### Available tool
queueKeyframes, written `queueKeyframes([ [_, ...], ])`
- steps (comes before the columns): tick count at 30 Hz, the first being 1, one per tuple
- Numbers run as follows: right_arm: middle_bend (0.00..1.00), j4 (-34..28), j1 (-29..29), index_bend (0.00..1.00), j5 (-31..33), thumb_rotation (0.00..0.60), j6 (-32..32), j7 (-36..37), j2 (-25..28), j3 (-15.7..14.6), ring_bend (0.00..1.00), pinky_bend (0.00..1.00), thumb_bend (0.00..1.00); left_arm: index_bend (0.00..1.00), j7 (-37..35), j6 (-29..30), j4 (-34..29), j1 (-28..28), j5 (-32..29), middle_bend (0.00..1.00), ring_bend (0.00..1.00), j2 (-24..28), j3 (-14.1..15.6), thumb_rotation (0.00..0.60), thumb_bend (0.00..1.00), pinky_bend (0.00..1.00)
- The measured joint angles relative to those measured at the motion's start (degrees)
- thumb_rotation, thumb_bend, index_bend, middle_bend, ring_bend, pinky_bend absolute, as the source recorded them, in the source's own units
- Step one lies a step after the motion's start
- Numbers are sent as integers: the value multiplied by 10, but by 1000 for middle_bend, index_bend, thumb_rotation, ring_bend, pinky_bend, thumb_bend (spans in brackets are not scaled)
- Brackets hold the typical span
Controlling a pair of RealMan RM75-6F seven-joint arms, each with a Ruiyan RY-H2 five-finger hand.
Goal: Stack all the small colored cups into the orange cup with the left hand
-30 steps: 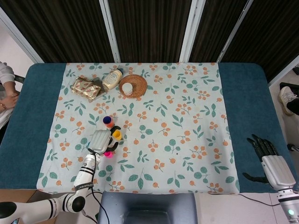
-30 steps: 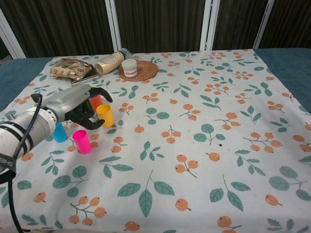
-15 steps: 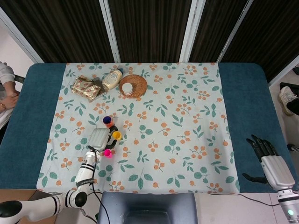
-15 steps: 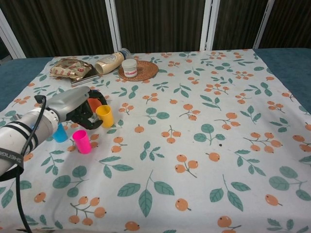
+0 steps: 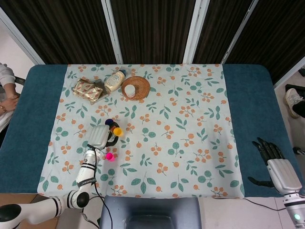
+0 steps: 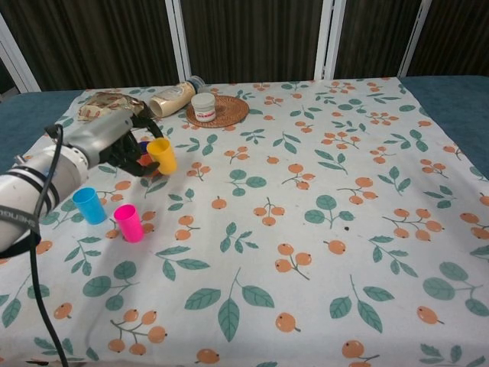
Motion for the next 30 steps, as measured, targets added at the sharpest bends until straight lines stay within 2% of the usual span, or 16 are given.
queueKeyframes([
  [4,0,0,0,0,0,600,-1,1,0,0,0,0,205,525,-3,8,-11,-6,-8,1000,1000,25,-31,600,360,1000],
  [8,0,-1,0,0,0,600,-1,-2,-1,0,0,0,205,523,6,5,-11,-13,-29,1000,1000,37,-43,600,360,1000],
  [22,0,0,1,0,1,600,-4,-1,0,0,0,0,205,499,7,-34,75,-27,-52,1000,1000,12,-21,600,374,1000],
  [23,0,0,2,0,1,600,-5,-1,0,0,0,0,205,437,6,-35,77,-28,-52,1000,1000,11,-19,600,375,1000],
  [27,0,-2,2,0,1,600,-7,0,1,-1,0,0,205,36,10,-46,76,-30,-55,1000,1000,12,-16,600,367,1000],
  [28,0,-2,2,0,1,600,-7,0,1,-1,0,0,205,3,10,-47,74,-30,-55,1000,1000,14,-15,600,363,1000],
  [30,0,-1,2,0,1,600,-7,0,1,-1,0,0,205,0,10,-44,62,-28,-53,1000,1000,19,-14,600,359,1000],
])
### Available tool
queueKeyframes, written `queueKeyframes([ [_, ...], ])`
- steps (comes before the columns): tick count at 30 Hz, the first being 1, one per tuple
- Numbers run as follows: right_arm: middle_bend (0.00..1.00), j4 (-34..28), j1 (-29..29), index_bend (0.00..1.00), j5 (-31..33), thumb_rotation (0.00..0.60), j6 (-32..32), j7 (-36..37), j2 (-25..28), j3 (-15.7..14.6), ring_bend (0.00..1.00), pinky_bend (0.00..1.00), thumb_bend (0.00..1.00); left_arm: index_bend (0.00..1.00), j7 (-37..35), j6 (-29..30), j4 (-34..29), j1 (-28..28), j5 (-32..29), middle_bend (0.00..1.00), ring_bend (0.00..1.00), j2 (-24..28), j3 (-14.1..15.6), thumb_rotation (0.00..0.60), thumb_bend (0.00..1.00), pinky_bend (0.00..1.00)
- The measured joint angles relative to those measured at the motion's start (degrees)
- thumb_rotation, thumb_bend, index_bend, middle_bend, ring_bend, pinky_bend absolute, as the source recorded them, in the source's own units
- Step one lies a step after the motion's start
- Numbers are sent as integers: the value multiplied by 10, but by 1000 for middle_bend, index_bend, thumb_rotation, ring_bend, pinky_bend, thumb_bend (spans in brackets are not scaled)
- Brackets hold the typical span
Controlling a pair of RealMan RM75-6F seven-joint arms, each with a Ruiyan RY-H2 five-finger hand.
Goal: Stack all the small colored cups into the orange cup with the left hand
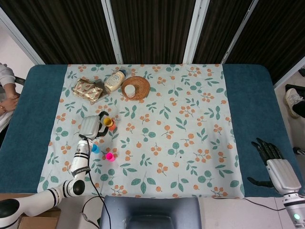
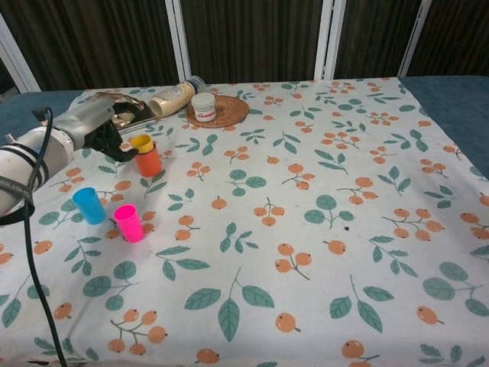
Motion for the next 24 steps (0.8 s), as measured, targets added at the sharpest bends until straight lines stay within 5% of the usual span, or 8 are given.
queueKeyframes([
  [8,0,-2,1,0,-3,600,-3,0,1,-2,0,0,205,12,-7,26,-118,34,36,1000,1000,64,26,600,344,1000],
  [15,0,-3,-1,0,-11,600,3,6,3,-5,0,0,205,94,-33,53,-253,109,94,1000,1000,169,106,600,341,1000],
  [24,0,-2,-4,0,-20,600,10,14,6,-9,0,0,205,194,-44,52,-225,136,106,1000,1000,164,142,600,338,1000],
])
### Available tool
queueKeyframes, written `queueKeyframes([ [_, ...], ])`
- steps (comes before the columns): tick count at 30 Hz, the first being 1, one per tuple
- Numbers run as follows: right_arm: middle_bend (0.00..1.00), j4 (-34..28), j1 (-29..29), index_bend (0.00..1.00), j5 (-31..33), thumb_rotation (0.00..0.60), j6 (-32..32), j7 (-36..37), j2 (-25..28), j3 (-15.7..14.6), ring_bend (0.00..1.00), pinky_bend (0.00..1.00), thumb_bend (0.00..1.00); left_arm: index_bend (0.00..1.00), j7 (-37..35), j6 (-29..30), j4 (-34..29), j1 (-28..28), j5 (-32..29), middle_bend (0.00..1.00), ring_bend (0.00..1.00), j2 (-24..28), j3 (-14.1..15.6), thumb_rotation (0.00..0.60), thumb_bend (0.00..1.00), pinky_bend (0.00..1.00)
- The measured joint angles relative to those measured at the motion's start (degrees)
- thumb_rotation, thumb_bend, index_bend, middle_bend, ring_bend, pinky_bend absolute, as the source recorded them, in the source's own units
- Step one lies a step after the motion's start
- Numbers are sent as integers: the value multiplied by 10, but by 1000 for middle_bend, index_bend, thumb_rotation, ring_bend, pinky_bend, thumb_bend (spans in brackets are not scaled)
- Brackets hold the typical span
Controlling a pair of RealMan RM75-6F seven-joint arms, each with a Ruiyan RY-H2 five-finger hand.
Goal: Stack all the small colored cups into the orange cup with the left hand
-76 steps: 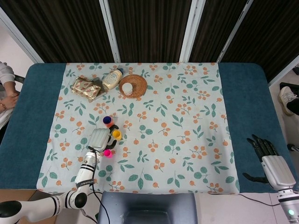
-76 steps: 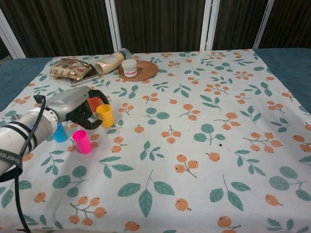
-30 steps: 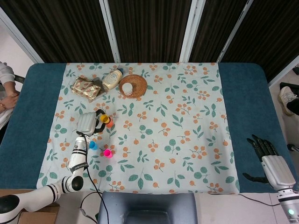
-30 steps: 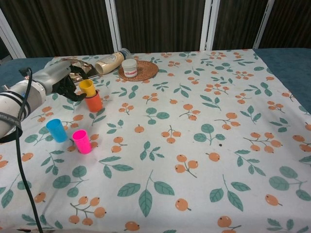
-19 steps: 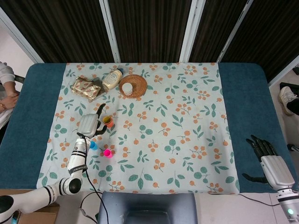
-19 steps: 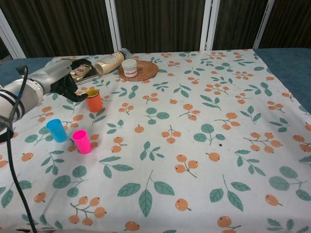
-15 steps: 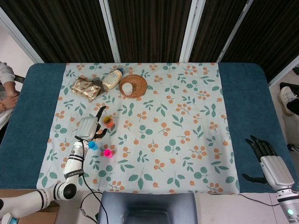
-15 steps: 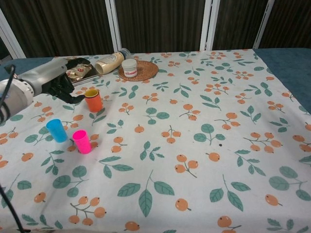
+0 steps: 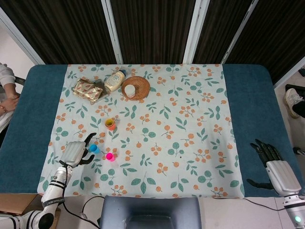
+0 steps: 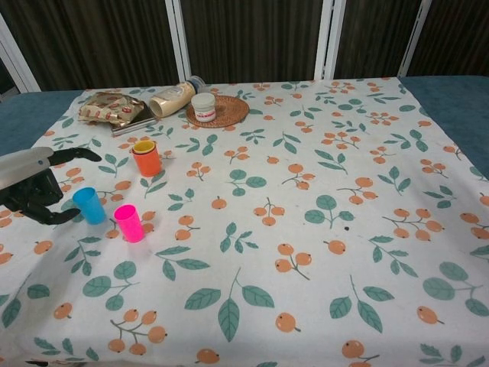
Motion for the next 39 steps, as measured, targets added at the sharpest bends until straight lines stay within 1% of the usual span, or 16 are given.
queueKeyframes([
  [4,0,1,0,0,-2,600,1,2,1,-1,0,0,205,328,-5,-4,20,1,-2,1000,1000,-15,0,600,340,1000],
  [8,0,1,0,0,-1,600,1,3,1,0,0,0,205,347,-9,-9,31,1,-2,1000,1000,-24,-1,600,339,1000],
  [13,0,1,0,0,0,600,0,1,0,0,0,0,205,394,-17,-12,47,1,-2,1000,1000,-35,-4,600,339,1000],
  [19,0,0,-1,0,-2,600,2,0,0,-1,0,0,205,496,-30,-14,86,-2,-2,1000,1000,-55,-15,600,364,1000],
  [21,0,0,-1,0,-1,600,1,-2,0,-1,0,0,205,549,-34,-15,97,-3,-2,1000,1000,-60,-18,600,379,1000],
  [24,0,0,0,0,0,600,0,-5,-1,-1,0,0,205,605,-39,-17,104,-4,1,1000,1000,-62,-23,600,399,1000],
  [28,0,-1,0,0,1,600,-2,-8,-3,-1,0,0,205,626,-43,-13,102,-8,4,1000,1000,-61,-34,600,403,1000],
  [32,0,-1,1,0,3,600,-3,-10,-4,0,0,0,205,631,-43,-7,94,-22,5,1000,1000,-58,-63,600,403,1000],
  [36,0,-2,2,0,5,600,-5,-13,-5,1,0,0,205,637,-33,4,88,-54,-3,1000,1000,-64,-115,600,400,1000],
  [39,0,-1,2,0,9,600,-6,-13,-5,2,0,0,206,643,-9,5,93,-86,-23,1000,1000,-78,-145,600,396,1000],
])
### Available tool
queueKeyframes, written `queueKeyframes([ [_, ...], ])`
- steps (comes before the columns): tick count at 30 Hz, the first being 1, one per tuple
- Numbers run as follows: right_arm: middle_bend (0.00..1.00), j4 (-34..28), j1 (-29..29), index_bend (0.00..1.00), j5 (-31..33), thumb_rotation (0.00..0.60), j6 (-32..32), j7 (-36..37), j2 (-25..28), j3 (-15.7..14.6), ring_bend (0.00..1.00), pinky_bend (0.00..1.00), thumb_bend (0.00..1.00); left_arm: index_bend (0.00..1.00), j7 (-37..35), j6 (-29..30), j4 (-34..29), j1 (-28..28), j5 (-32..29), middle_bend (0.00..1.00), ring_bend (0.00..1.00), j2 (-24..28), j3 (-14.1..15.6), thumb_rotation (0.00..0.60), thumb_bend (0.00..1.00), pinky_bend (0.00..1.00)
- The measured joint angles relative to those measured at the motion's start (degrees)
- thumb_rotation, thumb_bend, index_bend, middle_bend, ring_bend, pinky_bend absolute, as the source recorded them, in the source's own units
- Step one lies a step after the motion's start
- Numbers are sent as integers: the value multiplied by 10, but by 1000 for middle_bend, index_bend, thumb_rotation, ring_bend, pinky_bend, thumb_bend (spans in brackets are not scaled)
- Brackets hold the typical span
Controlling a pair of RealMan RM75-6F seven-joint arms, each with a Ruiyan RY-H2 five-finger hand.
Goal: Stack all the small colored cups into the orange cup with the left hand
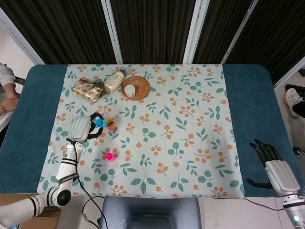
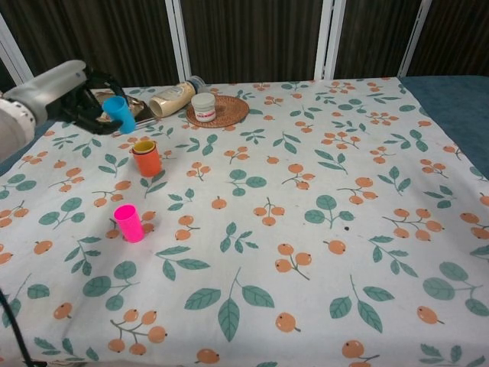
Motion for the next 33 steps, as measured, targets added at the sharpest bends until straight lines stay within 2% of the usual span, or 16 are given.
queueKeyframes([
  [3,0,1,1,0,5,600,-2,1,0,2,0,0,205,640,30,-3,20,-28,-24,1000,1000,-23,-18,600,396,1000],
  [8,0,3,5,0,12,600,-9,4,1,5,0,0,205,640,52,-14,69,-56,-51,1000,1000,-61,-25,600,396,1000],
  [15,0,4,5,0,14,600,-9,11,3,7,0,0,205,640,56,-29,130,-72,-66,1000,1000,-97,-16,600,395,1000],
  [26,0,4,4,0,12,600,-9,11,4,6,0,0,205,632,42,-38,151,-67,-63,1000,1000,-97,-2,600,398,1000],
  [28,0,4,4,0,12,600,-9,10,3,6,0,0,205,585,40,-43,152,-65,-65,1000,1000,-96,1,600,396,1000],
  [29,0,3,4,0,12,600,-9,9,3,6,0,0,204,531,40,-46,153,-65,-66,1000,1000,-95,2,600,392,1000],
  [30,0,3,4,0,12,600,-9,8,3,5,0,0,204,456,41,-52,153,-64,-69,1000,1000,-95,3,600,388,1000],
  [33,0,3,4,0,12,600,-9,6,2,5,0,0,204,108,46,-71,152,-64,-80,1000,1000,-91,7,600,373,1000],
])
